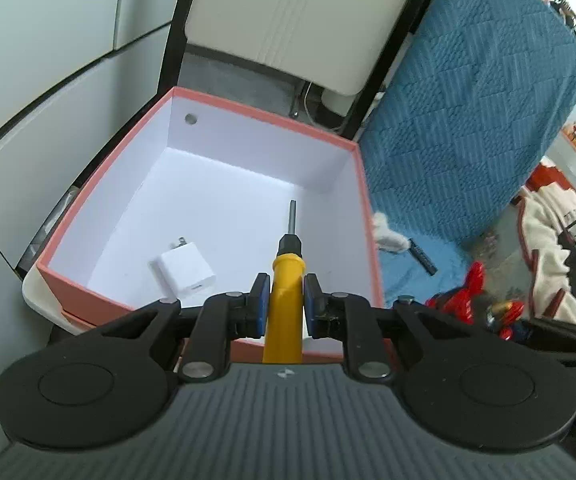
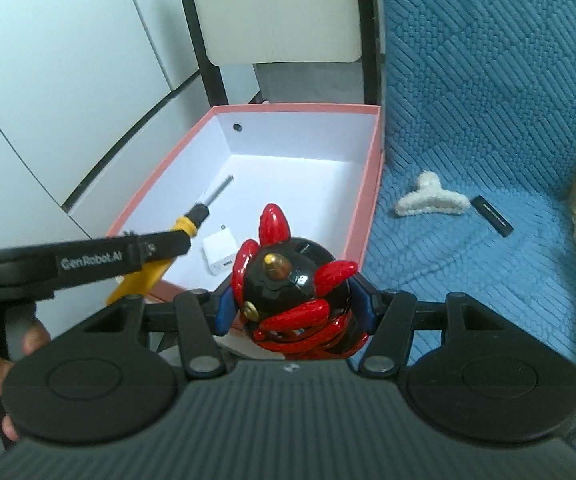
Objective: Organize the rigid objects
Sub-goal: 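Carry the screwdriver and red figurine over the pink box with both tools, then lower both objects into the pink box and open both tools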
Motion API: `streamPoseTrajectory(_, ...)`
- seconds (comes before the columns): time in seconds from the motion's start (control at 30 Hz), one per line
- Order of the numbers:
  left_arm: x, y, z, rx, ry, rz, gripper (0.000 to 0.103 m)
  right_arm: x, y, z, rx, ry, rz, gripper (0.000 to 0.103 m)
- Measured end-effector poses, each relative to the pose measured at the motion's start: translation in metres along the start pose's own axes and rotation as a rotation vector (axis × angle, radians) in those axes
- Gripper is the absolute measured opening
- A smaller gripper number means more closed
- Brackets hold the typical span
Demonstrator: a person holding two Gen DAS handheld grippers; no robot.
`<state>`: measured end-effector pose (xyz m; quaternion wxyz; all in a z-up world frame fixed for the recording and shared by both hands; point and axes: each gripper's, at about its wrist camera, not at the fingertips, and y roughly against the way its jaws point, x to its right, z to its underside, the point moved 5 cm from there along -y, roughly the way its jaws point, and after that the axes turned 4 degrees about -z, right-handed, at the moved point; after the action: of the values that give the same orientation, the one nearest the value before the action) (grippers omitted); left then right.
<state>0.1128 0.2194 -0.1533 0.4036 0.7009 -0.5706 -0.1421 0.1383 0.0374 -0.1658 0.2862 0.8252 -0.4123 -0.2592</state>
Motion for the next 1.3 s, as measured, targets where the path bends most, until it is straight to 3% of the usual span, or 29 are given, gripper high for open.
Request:
streamPoseTrajectory(0.4,-0.062,-0.08,-0.027,-0.101,0.038,-0.021,0.021,-0.012,-0.087,-0.026,-0.104,0.038,-0.005,0.06)
streamPoseTrajectory(0.77,-0.082,-0.133,-0.021,-0.199,0.027,-0.05,0.021,-0.001,-0.143,-0.014,-0.199,-0.003,0.014,0.061)
streamPoseTrajectory(1.03,-0.083,-0.138,-0.019,-0.201,0.058,-0.03,0.022,-0.009,-0.144,-0.013,-0.208,0.037,0.015,0.06)
streamPoseTrajectory(1.3,-0.077,-0.107,-0.024,-0.148,0.047,-0.033,0.022,-0.013,-0.124,-0.017,-0.178,0.021,-0.006,0.061)
